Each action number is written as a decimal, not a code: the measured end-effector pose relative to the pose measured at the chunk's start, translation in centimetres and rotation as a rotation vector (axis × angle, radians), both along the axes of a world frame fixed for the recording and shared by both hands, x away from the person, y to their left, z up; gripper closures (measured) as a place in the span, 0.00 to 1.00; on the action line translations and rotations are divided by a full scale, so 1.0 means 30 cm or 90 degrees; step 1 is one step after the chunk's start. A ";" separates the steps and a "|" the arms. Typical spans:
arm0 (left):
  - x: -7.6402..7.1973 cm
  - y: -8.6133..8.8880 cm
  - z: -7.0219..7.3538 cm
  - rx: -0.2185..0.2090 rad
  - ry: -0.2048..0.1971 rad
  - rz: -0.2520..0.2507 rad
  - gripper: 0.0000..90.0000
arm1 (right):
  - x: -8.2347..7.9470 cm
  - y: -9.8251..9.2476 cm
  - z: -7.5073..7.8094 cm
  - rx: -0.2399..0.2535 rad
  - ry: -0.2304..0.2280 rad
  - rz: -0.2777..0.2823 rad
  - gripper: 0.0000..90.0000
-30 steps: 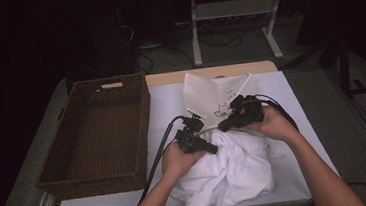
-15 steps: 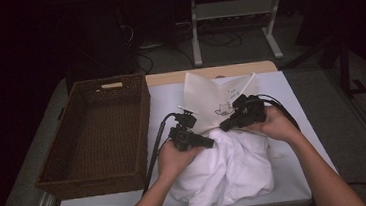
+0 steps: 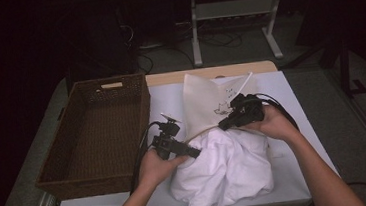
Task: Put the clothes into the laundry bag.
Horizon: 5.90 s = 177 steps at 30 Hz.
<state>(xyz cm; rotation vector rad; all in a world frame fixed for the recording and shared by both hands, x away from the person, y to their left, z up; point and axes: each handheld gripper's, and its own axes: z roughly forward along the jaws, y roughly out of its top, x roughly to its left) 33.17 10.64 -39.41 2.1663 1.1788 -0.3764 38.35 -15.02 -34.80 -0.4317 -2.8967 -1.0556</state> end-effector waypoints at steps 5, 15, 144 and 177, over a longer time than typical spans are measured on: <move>0.003 -0.054 -0.069 -0.004 0.055 -0.052 0.71 | -0.001 0.017 -0.008 -0.001 0.003 0.010 0.98; 0.004 -0.119 -0.019 -0.155 0.027 -0.045 0.90 | -0.032 0.028 0.011 0.001 -0.001 0.037 0.98; -0.066 0.051 0.025 -0.013 -0.089 0.014 0.52 | -0.010 0.013 -0.016 -0.002 0.026 0.027 0.97; -0.017 -0.059 -0.001 -0.044 -0.112 0.030 0.74 | -0.024 0.021 -0.037 -0.003 0.025 0.026 0.97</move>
